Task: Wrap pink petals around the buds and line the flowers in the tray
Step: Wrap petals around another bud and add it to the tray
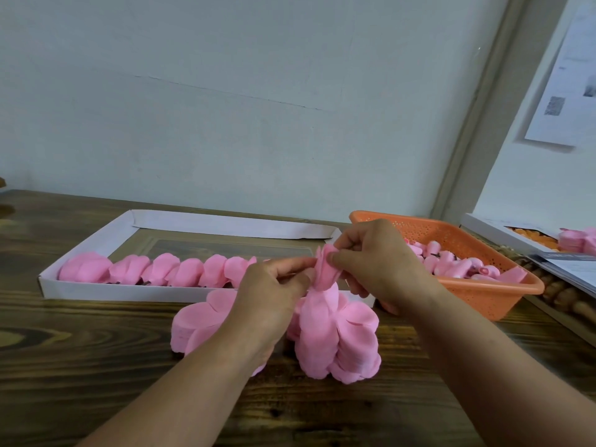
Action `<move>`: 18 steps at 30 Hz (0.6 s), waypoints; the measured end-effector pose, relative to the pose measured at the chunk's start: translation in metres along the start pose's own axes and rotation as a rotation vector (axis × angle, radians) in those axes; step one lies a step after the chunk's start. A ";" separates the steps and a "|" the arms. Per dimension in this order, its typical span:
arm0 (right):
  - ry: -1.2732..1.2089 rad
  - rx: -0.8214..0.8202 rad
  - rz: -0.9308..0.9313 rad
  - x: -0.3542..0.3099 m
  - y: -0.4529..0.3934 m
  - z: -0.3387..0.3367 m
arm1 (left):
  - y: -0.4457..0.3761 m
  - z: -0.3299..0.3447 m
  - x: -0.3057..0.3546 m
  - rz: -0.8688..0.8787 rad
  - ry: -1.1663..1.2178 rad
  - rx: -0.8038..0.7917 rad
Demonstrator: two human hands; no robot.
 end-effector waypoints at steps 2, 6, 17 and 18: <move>-0.029 -0.008 -0.005 -0.002 0.000 -0.001 | 0.001 0.003 -0.001 -0.033 0.072 -0.017; -0.071 -0.018 0.003 -0.003 -0.001 -0.001 | 0.002 0.007 -0.002 -0.083 0.187 -0.065; -0.130 -0.075 0.049 -0.001 -0.004 0.006 | 0.001 0.009 0.001 -0.112 0.216 -0.056; -0.147 -0.099 0.060 -0.001 -0.004 0.006 | 0.001 0.009 0.000 -0.125 0.222 -0.056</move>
Point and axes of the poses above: each hand's wrist, its own y-axis away from the middle knuckle, its own z-axis out of the palm, x = y × z, the point moved 4 cm from there along -y, towards the middle knuckle, and after that the axes turned 9 degrees about z, right-handed, at the moved point
